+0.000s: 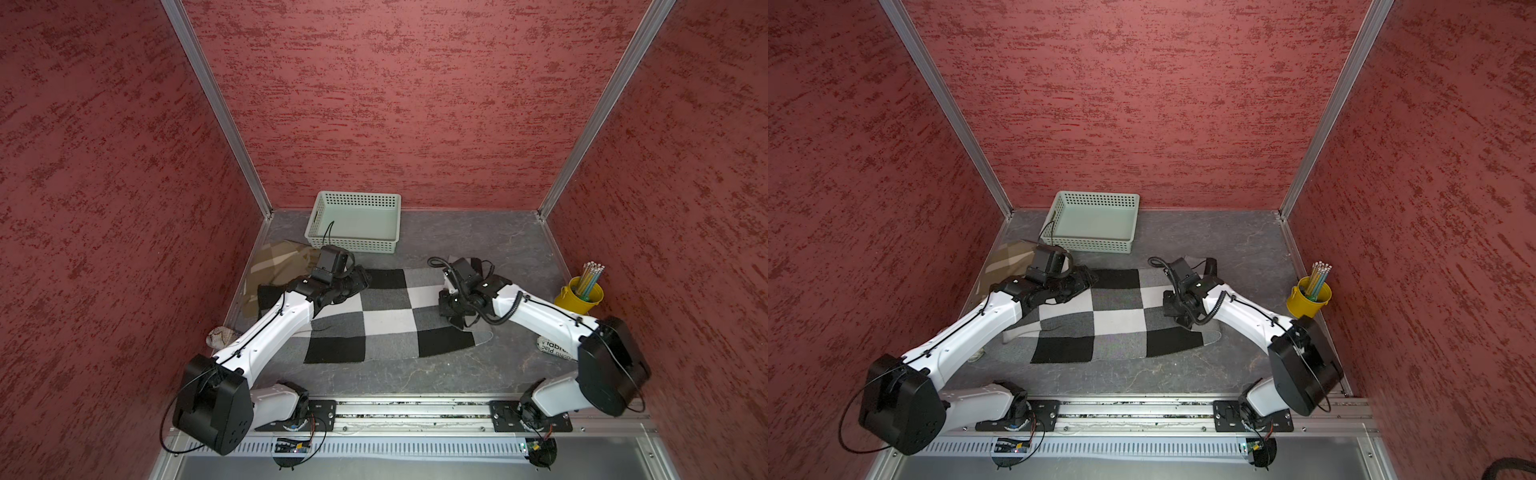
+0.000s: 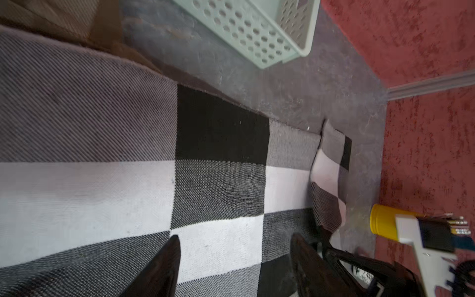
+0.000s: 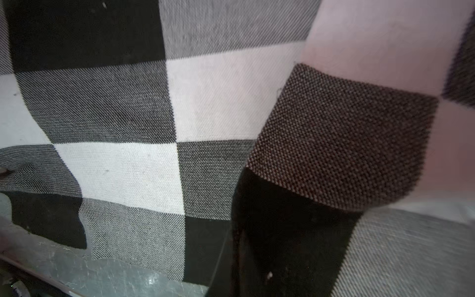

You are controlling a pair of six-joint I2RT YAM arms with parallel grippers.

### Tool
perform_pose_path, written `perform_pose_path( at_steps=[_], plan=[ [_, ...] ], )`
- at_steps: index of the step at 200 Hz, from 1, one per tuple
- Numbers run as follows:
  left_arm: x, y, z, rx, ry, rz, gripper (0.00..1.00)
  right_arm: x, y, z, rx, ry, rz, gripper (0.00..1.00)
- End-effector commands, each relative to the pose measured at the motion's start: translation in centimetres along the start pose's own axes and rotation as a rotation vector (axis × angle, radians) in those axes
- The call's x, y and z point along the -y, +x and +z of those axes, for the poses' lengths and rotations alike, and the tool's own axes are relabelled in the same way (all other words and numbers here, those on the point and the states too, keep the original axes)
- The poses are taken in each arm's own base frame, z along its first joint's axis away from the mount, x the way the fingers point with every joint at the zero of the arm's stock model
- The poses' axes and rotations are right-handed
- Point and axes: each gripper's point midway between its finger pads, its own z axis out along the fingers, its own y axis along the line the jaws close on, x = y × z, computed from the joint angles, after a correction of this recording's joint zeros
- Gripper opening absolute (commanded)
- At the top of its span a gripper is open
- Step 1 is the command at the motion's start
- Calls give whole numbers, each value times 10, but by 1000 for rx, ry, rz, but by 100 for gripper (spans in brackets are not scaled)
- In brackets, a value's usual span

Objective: Roll up the scarf and place it into the basket
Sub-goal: Flatten out the scarf at the center of the board.

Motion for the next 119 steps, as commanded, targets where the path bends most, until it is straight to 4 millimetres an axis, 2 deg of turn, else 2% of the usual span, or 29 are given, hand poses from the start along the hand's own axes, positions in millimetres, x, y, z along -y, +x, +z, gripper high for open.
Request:
perform_pose_path(
  at_steps=[1, 11, 21, 40, 65, 83, 98, 119],
  plan=[
    [28, 14, 15, -35, 119, 11, 67, -14, -7, 20, -16, -62, 18, 42],
    [31, 26, 25, -75, 116, 31, 67, -13, -9, 25, -32, -43, 1, 47],
    [36, 39, 33, -111, 120, 61, 67, -11, -18, 21, -15, -22, -13, 49],
    [53, 65, 49, -175, 149, 124, 67, -3, -51, 1, 67, 23, -11, 49],
    [80, 101, 71, -259, 204, 191, 60, 30, -107, -25, 206, 100, 70, 50],
    [103, 126, 84, -314, 236, 263, 55, 55, -143, -35, 277, 147, 127, 48],
    [114, 146, 95, -358, 214, 339, 54, 74, -167, -36, 311, 202, 151, 46],
    [115, 164, 107, -402, 164, 406, 53, 88, -191, -26, 332, 252, 154, 45]
  ],
)
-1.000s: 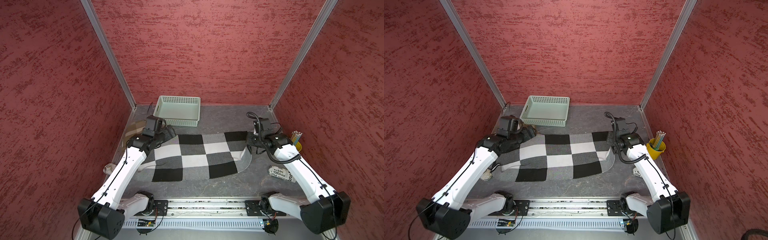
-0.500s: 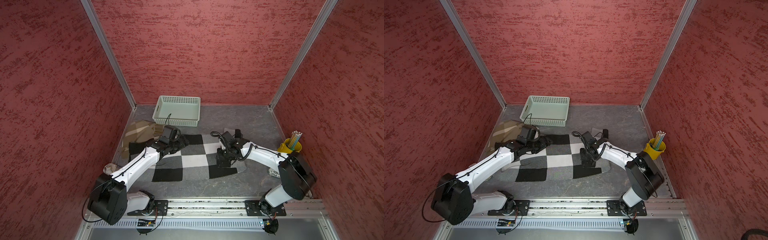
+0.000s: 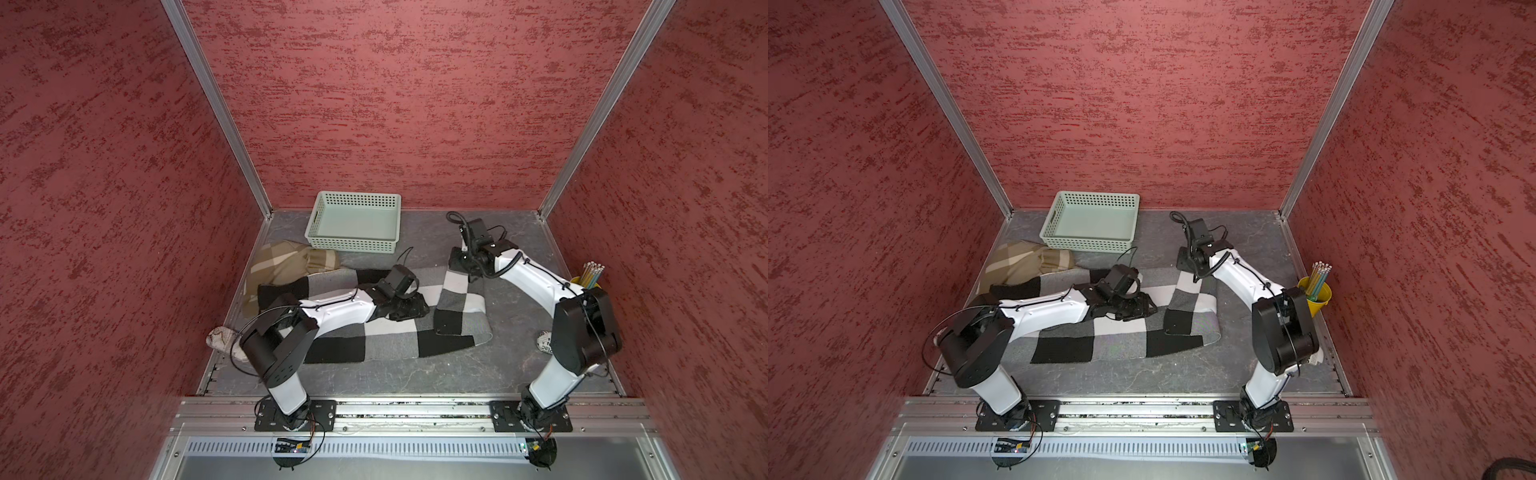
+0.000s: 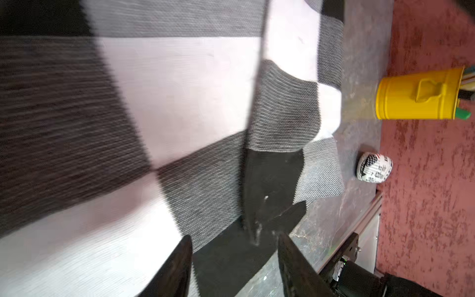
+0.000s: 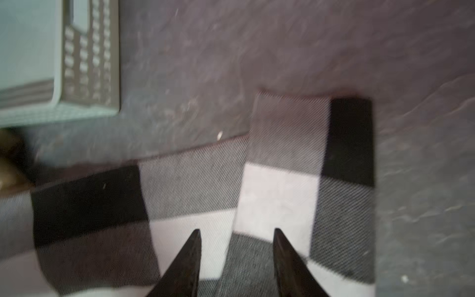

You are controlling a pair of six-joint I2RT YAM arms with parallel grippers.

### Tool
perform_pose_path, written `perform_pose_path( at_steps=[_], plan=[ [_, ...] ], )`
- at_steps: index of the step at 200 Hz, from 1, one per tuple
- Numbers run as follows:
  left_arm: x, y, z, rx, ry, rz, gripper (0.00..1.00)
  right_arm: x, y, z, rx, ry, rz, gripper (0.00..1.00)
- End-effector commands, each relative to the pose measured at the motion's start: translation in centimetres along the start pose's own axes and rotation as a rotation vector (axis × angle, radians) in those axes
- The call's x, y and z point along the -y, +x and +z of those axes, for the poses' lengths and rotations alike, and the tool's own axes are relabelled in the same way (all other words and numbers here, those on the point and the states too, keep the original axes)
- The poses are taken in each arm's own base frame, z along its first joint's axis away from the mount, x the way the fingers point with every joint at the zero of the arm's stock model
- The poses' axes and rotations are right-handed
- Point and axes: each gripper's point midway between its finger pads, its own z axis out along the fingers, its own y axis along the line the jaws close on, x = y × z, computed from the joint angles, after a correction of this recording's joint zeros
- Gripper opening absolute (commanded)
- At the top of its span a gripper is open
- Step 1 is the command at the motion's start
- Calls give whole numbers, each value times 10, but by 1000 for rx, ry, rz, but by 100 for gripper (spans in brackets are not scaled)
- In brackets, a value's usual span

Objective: Roll up the scarf and place it into the basket
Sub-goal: Flatten out the scarf at the center of the board.

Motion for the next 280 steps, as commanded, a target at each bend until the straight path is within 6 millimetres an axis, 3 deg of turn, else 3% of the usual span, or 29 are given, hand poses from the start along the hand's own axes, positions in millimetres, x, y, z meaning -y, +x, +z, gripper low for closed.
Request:
perform_pose_path(
  at_steps=[1, 27, 68, 91, 127, 187, 221, 254, 280],
  plan=[
    [13, 7, 13, -40, -14, 93, 53, 18, -16, 24, 22, 114, -28, 45],
    [5, 15, 24, -83, -63, 103, 52, 17, -30, 52, 16, 140, -48, 44],
    [0, 26, 44, -146, -95, 111, 52, 9, -27, 87, -30, 122, -69, 43],
    [-3, 26, 49, -155, -104, 108, 51, 9, -22, 98, -51, 118, -81, 42],
    [0, 27, 56, -172, -92, 101, 41, 12, -14, 111, -84, 135, -105, 41],
    [-16, 39, 52, -211, -147, 75, 40, 13, 0, 125, -126, 146, -138, 40],
    [-11, 45, 54, -230, -119, 78, 39, 15, 10, 135, -151, 157, -146, 38],
    [-2, 44, 57, -230, -103, 84, 20, 17, 11, 138, -152, 170, -147, 28],
    [4, 40, 53, -216, -94, 92, 10, 17, 7, 136, -144, 177, -150, 20]
  ],
)
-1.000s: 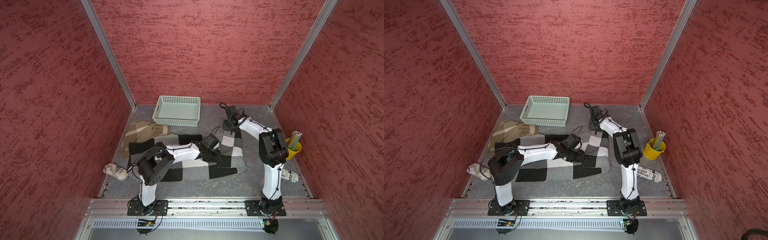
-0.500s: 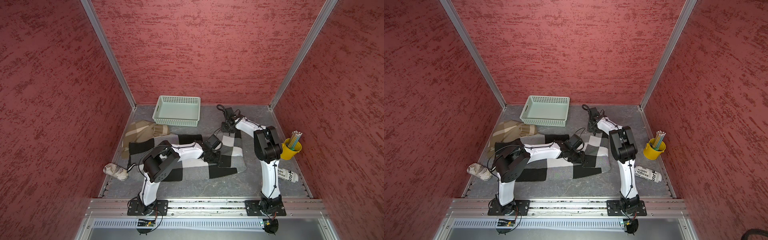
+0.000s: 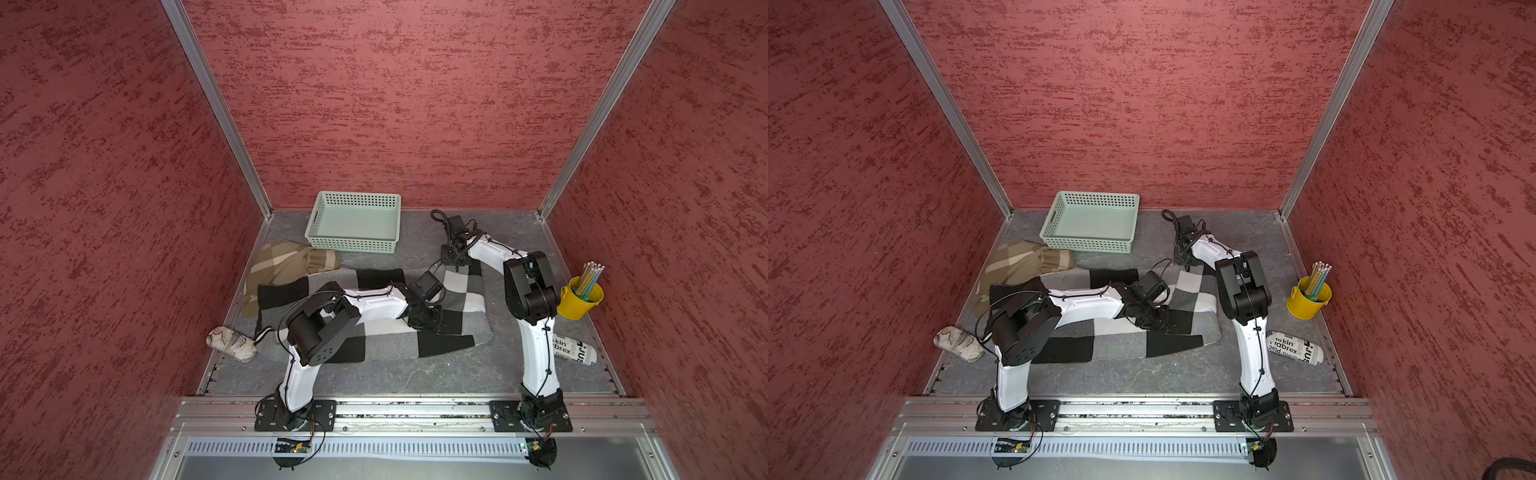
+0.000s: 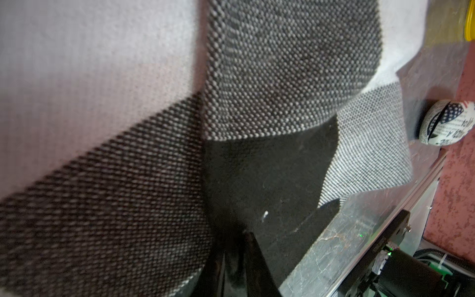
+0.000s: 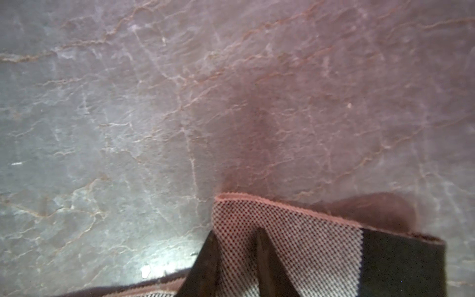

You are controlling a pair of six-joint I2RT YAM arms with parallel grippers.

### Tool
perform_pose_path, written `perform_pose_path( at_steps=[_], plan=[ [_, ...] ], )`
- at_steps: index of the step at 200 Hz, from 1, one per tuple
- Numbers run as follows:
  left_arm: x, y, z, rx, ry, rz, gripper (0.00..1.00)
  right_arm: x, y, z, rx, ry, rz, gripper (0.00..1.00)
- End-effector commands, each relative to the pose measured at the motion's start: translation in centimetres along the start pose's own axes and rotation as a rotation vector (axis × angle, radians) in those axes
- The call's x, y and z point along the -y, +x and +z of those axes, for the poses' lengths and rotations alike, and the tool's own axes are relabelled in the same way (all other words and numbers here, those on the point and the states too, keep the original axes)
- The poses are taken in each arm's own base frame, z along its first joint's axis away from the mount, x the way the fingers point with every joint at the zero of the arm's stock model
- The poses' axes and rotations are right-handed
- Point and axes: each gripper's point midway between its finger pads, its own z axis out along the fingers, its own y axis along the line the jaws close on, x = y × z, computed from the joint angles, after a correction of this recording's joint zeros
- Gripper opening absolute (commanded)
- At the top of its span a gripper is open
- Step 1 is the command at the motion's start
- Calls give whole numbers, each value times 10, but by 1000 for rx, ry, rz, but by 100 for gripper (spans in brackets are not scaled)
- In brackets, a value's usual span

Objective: Roll up the scarf and place it into the basket
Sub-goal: Flatten out the scarf at the center of the board.

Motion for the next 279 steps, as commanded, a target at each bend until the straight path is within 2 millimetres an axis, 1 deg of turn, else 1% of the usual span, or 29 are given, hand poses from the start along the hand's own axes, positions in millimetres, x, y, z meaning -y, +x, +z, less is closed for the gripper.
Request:
perform_pose_path(
  at_steps=[1, 27, 35, 47, 51, 68, 79, 103, 145, 172, 222, 246, 279],
  plan=[
    [3, 2, -2, -9, -1, 8, 10, 0, 10, 11, -37, 23, -9, 19],
    [10, -1, -10, 2, 14, 20, 2, 0, 2, 5, -24, 30, -15, 13],
    [14, -2, -14, 6, 24, 26, 0, 1, -2, 1, -13, 39, -17, 13],
    [19, -3, -19, 15, 39, 34, 0, 3, -9, -6, 7, 52, -22, 13],
    [20, -3, -20, 16, 42, 37, 0, 3, -11, -8, 13, 57, -22, 14],
    [26, -6, -26, 27, 60, 48, 0, 4, -19, -16, 36, 65, -26, 24],
    [30, -7, -29, 32, 74, 55, 0, 4, -21, -18, 41, 67, -29, 27],
    [38, -9, -34, 37, 104, 62, 0, 3, -20, -15, 29, 66, -31, 31],
    [40, -11, -33, 39, 114, 58, 0, -8, -7, -4, -8, 33, -43, 31],
    [40, -11, -31, 34, 115, 57, 0, -12, -2, 4, -29, 44, -61, 31],
    [39, -10, -28, 28, 115, 54, 0, -2, 0, 15, -39, 106, -59, 30],
    [40, -11, -29, 31, 117, 56, 0, 2, 1, 20, -45, 131, -60, 24],
    [39, -11, -30, 30, 113, 57, 0, 11, 0, 19, -45, 167, -44, 23]
  ],
)
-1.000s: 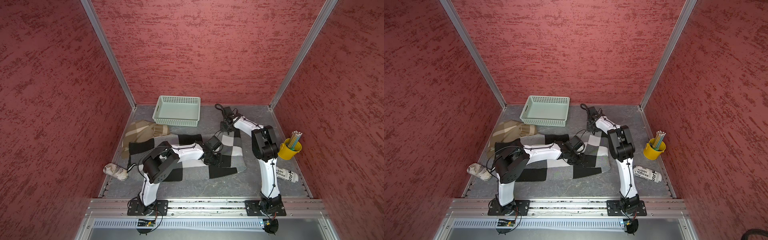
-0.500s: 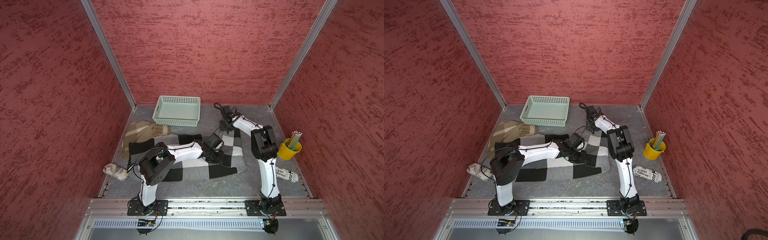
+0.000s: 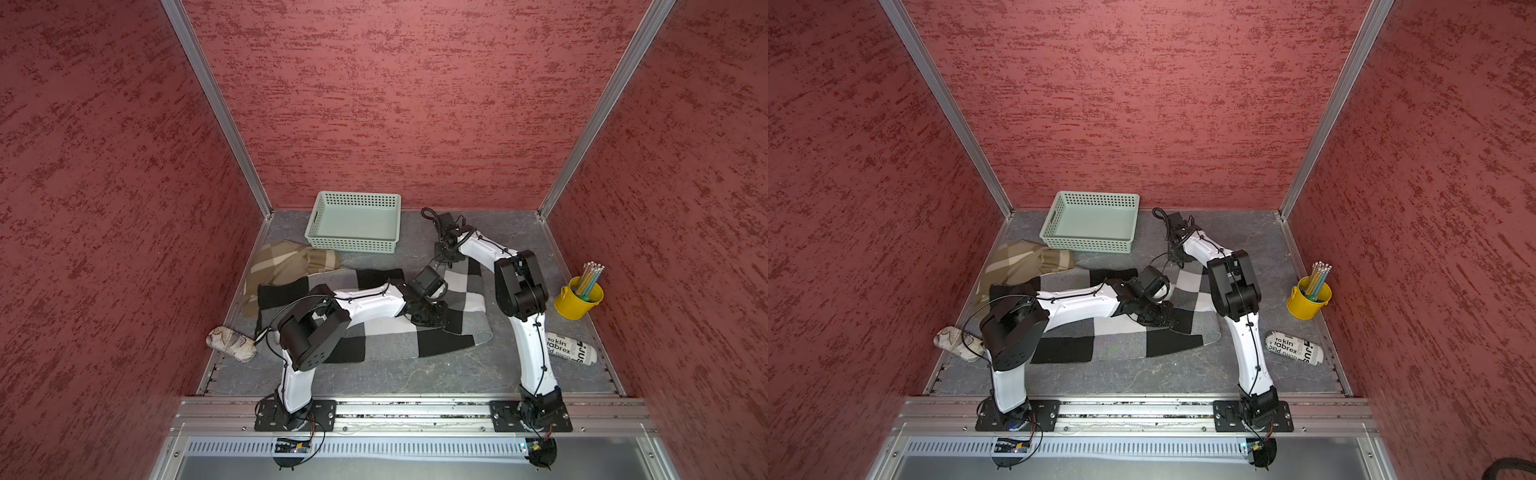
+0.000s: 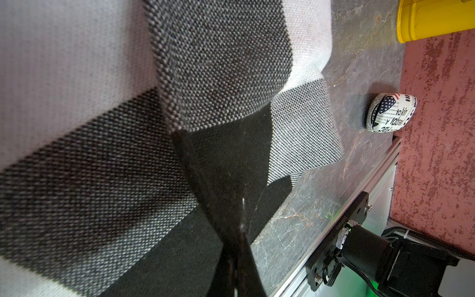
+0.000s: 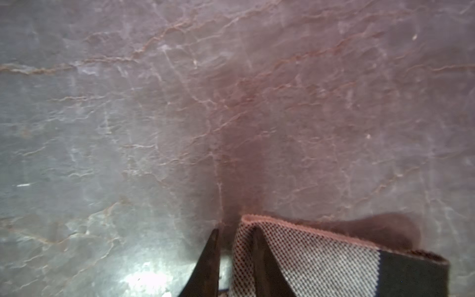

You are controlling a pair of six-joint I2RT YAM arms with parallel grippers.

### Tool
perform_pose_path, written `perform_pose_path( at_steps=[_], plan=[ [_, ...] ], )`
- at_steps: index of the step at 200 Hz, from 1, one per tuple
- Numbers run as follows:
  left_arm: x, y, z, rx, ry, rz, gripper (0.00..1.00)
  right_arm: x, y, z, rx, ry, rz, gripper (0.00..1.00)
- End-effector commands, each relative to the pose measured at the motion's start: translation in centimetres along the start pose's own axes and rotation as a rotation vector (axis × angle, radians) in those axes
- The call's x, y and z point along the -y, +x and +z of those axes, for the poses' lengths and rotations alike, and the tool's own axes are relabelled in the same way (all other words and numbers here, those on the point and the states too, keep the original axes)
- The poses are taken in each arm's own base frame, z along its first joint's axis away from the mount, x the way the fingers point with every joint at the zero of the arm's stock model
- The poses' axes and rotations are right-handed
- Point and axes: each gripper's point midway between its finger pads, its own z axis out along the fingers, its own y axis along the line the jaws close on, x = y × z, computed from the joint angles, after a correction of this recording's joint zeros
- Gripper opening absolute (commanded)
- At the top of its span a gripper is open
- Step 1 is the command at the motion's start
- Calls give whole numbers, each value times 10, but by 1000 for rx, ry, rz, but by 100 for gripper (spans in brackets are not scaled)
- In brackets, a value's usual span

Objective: Roll up the scarf and place it into the basket
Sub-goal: Flatten out the scarf at the center of the board.

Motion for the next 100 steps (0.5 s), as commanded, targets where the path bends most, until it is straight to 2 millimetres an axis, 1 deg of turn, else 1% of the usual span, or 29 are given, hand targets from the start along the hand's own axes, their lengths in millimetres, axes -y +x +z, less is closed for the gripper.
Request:
perform_pose_path(
  at_steps=[1, 26, 53, 70, 84, 100],
  plan=[
    [11, -6, -4, 13, 26, 27, 0, 17, 17, 14, -62, 83, 5, 23],
    [10, -6, -3, 12, 25, 25, 0, 22, 17, 8, -56, 94, 12, 23],
    [9, -6, -3, 12, 21, 23, 0, 22, 20, 4, -51, 78, 16, 22],
    [9, -7, -3, 15, 20, 23, 0, 19, 21, 4, -45, 56, 17, 13],
    [9, -7, -3, 16, 20, 24, 0, 20, 16, 3, -31, 56, 16, 0],
    [12, -9, -6, 22, 27, 33, 0, 27, 2, -5, -6, 72, 24, 0]
  ],
)
